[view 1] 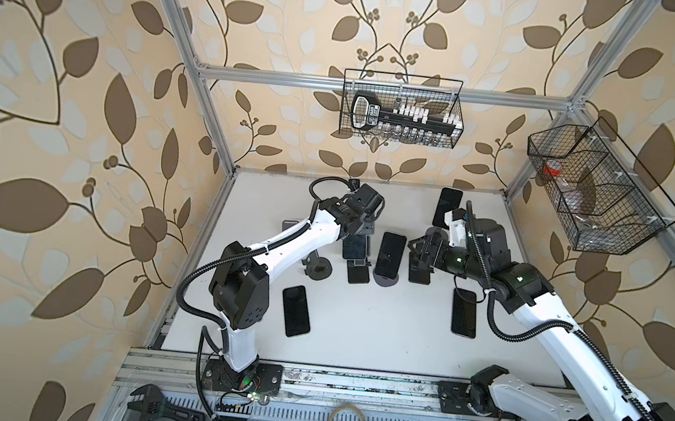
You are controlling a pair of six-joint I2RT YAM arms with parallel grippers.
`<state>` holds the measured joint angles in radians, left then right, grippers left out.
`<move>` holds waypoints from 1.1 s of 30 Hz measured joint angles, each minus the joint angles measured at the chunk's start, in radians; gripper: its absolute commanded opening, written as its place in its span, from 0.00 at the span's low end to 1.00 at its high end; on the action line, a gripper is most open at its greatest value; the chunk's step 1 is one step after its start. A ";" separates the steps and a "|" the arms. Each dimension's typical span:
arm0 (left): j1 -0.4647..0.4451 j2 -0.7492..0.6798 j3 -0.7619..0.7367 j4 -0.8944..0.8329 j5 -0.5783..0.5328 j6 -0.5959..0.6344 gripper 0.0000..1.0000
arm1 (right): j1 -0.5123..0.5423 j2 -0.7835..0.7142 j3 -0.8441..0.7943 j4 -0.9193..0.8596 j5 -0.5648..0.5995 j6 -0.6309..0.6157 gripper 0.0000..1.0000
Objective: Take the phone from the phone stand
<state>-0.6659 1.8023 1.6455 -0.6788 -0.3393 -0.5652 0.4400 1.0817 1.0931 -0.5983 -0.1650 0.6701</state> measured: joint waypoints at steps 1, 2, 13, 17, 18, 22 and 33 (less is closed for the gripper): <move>0.000 -0.007 0.000 0.000 0.000 0.002 0.53 | 0.000 0.005 0.000 0.000 -0.002 0.003 0.86; 0.000 -0.013 0.000 0.000 0.000 0.005 0.53 | 0.000 0.008 0.000 0.001 -0.004 0.007 0.85; 0.000 -0.065 0.000 0.000 0.010 0.010 0.52 | 0.000 0.024 0.001 0.005 -0.019 0.034 0.85; 0.000 -0.111 -0.026 0.004 0.020 0.010 0.52 | 0.000 0.024 0.001 0.008 -0.019 0.048 0.84; 0.000 -0.123 -0.035 0.003 0.021 0.010 0.51 | 0.000 0.023 0.001 0.009 -0.019 0.051 0.84; 0.000 -0.189 -0.093 0.008 0.025 0.006 0.49 | 0.000 0.022 0.001 0.012 -0.019 0.059 0.84; 0.000 -0.351 -0.236 0.017 0.037 -0.045 0.49 | 0.030 0.027 0.001 0.031 -0.019 0.085 0.83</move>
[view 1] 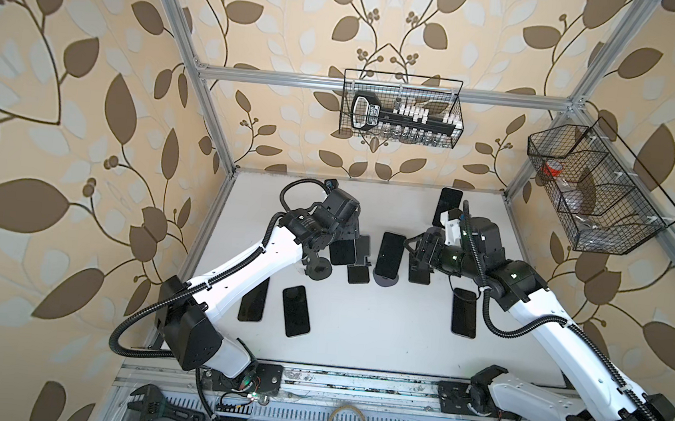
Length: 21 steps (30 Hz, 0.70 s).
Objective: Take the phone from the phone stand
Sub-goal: 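Carry the green-edged phone toward the robot with the left gripper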
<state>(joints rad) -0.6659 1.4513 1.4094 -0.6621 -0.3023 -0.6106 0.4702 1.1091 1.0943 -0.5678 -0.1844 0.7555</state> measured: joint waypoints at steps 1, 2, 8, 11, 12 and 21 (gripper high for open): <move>0.000 -0.016 -0.012 0.000 0.008 -0.002 0.49 | 0.008 0.005 0.000 0.003 0.000 0.002 0.83; 0.000 -0.031 -0.024 -0.001 0.013 -0.003 0.49 | 0.018 0.012 0.000 0.006 0.001 0.003 0.83; 0.000 -0.067 -0.049 -0.019 0.060 -0.004 0.49 | 0.079 0.054 0.002 0.024 0.008 0.011 0.83; 0.000 -0.069 -0.064 -0.024 0.088 -0.006 0.49 | 0.108 0.076 0.009 0.028 0.014 0.014 0.83; 0.000 -0.070 -0.070 -0.024 0.093 -0.008 0.49 | 0.119 0.081 0.013 0.028 0.017 0.015 0.83; 0.000 -0.138 -0.162 -0.035 0.134 -0.049 0.48 | 0.183 0.087 0.026 0.041 0.048 0.031 0.83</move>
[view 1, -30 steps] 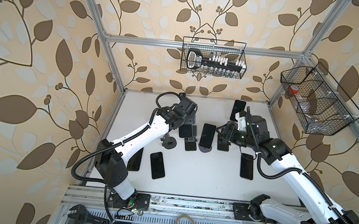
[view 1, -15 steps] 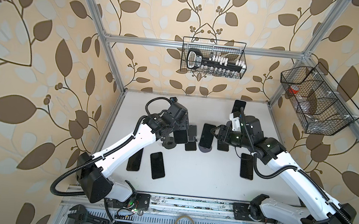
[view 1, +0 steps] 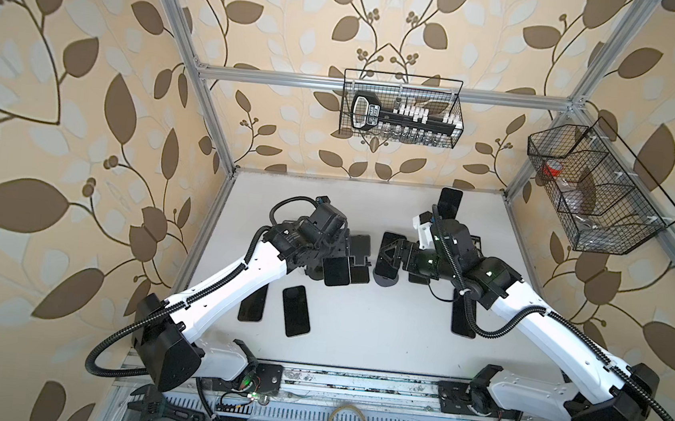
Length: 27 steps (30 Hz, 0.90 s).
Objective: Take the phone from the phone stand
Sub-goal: 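Carry the green-edged phone toward the robot with the left gripper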
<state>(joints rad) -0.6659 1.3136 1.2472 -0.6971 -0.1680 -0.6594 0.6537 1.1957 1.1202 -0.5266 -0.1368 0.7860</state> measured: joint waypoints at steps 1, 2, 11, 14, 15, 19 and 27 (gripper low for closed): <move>0.000 -0.012 -0.011 -0.001 0.005 -0.005 0.48 | 0.005 0.000 0.000 0.000 0.004 0.002 0.83; 0.000 -0.021 -0.019 -0.006 0.006 -0.010 0.48 | 0.009 0.000 0.000 0.000 0.007 0.003 0.83; -0.002 -0.061 -0.087 -0.029 0.051 -0.059 0.48 | 0.050 0.000 0.000 0.000 0.048 0.014 0.81; -0.004 -0.066 -0.115 -0.035 0.066 -0.075 0.48 | 0.067 0.000 0.000 0.000 0.060 0.021 0.80; -0.008 -0.069 -0.125 -0.036 0.067 -0.079 0.48 | 0.072 0.000 0.000 0.000 0.063 0.023 0.81; -0.016 -0.089 -0.167 -0.032 0.084 -0.100 0.48 | 0.093 0.000 0.000 0.000 0.082 0.034 0.80; -0.044 -0.117 -0.256 -0.027 0.109 -0.152 0.48 | 0.130 -0.008 0.000 -0.002 0.119 0.059 0.80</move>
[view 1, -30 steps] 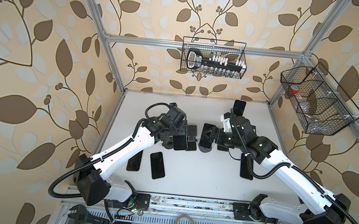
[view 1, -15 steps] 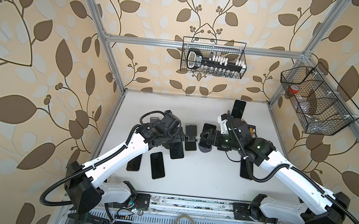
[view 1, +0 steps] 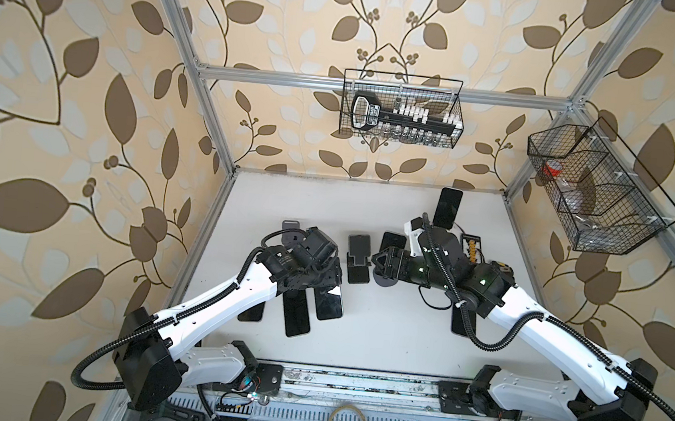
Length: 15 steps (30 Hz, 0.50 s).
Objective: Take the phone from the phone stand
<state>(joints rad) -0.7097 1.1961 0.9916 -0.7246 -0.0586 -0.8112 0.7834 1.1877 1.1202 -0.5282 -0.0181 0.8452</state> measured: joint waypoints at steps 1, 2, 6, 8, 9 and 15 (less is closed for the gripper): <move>-0.005 0.000 -0.010 0.002 0.000 -0.003 0.48 | 0.002 -0.002 0.000 0.000 0.001 0.003 0.80; -0.007 0.000 -0.021 0.004 0.005 -0.009 0.48 | 0.002 -0.003 0.000 -0.001 0.004 0.006 0.80; -0.018 0.000 -0.055 0.016 0.008 -0.034 0.48 | 0.013 -0.005 0.000 -0.002 0.010 0.015 0.80; -0.018 0.000 -0.066 0.023 0.009 -0.040 0.49 | 0.016 -0.005 0.000 -0.002 0.011 0.018 0.80; -0.018 0.000 -0.073 0.028 0.009 -0.044 0.49 | 0.019 -0.005 0.000 -0.002 0.011 0.019 0.80; -0.018 0.022 -0.104 0.064 0.025 -0.055 0.49 | 0.020 0.000 0.000 -0.004 0.011 0.018 0.80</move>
<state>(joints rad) -0.7280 1.2182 0.8875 -0.6605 -0.0334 -0.8661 0.8032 1.1877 1.1202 -0.5320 -0.0071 0.8631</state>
